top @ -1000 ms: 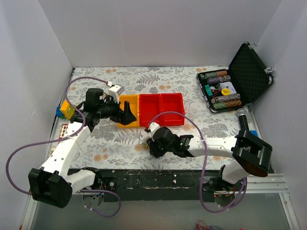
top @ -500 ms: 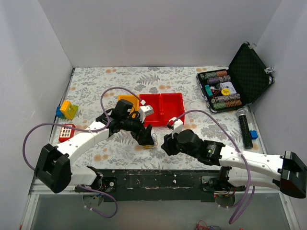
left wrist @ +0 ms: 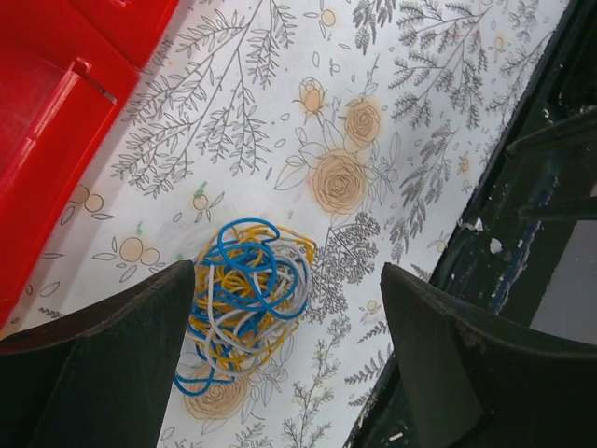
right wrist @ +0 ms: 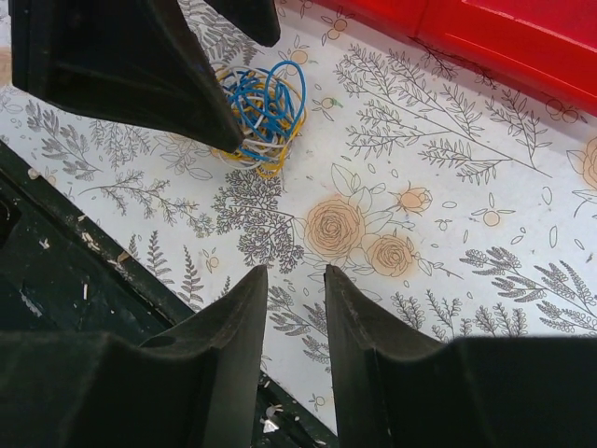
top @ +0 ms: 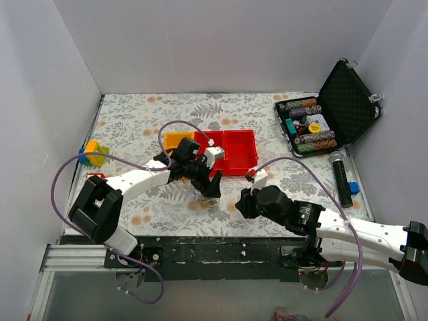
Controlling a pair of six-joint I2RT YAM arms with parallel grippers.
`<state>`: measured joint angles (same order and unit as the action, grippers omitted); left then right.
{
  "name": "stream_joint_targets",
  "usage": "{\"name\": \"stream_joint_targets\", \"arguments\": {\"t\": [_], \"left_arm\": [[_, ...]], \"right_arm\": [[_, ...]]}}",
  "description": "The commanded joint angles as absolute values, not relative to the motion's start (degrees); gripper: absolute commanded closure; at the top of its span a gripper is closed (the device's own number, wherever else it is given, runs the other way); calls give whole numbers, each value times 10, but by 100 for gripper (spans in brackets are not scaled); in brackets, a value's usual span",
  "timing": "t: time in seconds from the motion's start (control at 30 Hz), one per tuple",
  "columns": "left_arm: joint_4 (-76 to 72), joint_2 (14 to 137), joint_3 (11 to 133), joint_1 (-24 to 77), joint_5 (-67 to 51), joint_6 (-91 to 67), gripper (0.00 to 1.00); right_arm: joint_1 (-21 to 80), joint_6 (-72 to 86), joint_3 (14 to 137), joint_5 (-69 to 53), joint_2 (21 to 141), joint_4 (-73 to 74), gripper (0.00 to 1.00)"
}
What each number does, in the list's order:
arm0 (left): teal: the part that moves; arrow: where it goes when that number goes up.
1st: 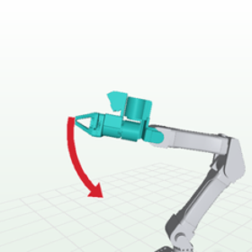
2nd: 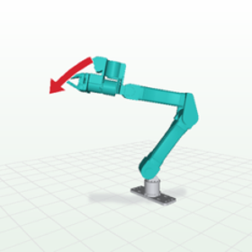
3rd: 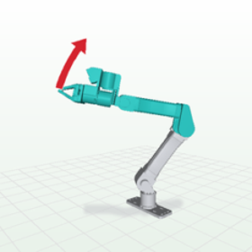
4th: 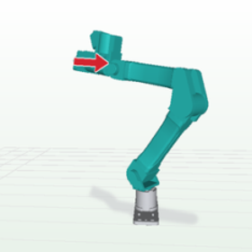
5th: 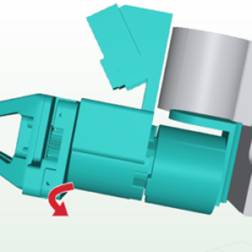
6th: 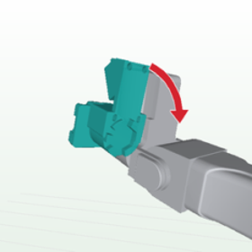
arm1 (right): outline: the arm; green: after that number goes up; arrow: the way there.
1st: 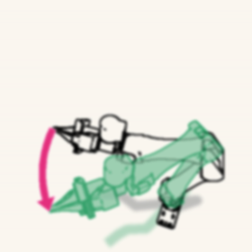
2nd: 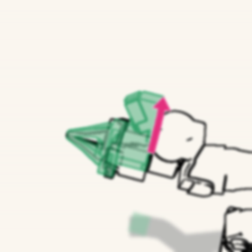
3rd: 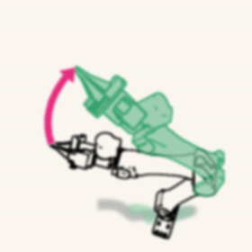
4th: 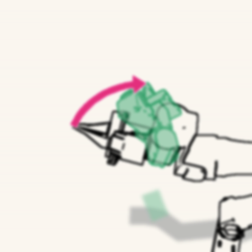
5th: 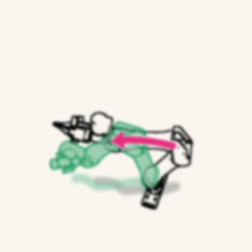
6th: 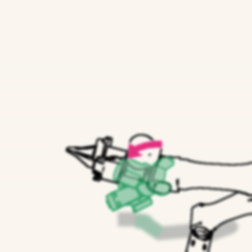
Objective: Untangle the cables
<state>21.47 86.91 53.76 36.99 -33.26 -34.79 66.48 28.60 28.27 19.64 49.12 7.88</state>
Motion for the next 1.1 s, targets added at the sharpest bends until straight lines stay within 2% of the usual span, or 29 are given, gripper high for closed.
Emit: {"name": "stream_joint_targets", "arguments": {"t": [0.0,0.13,0.27,0.33,0.4,0.43,0.53,0.77,0.9,1.07], "left_arm": [[177,881,558,381,-304,-331,22],[170,906,555,381,-301,-325,33],[148,911,548,382,-324,-334,52],[153,918,551,384,-336,-337,67],[155,918,555,385,-337,-343,91],[156,913,557,385,-335,-347,100],[166,890,562,384,-350,-359,100],[192,811,562,383,-354,-388,100],[232,791,591,383,-375,-409,100],[265,749,604,384,-402,-440,100]], "right_arm": [[662,294,296,209,487,79,62],[662,293,302,212,483,83,67],[662,294,299,213,478,82,72],[661,294,299,214,479,83,74],[661,295,301,214,482,79,74],[661,295,301,214,483,78,74],[659,294,303,214,489,68,73],[656,288,316,206,521,38,63],[655,280,326,195,531,6,46],[655,236,345,182,518,-71,35]]}}
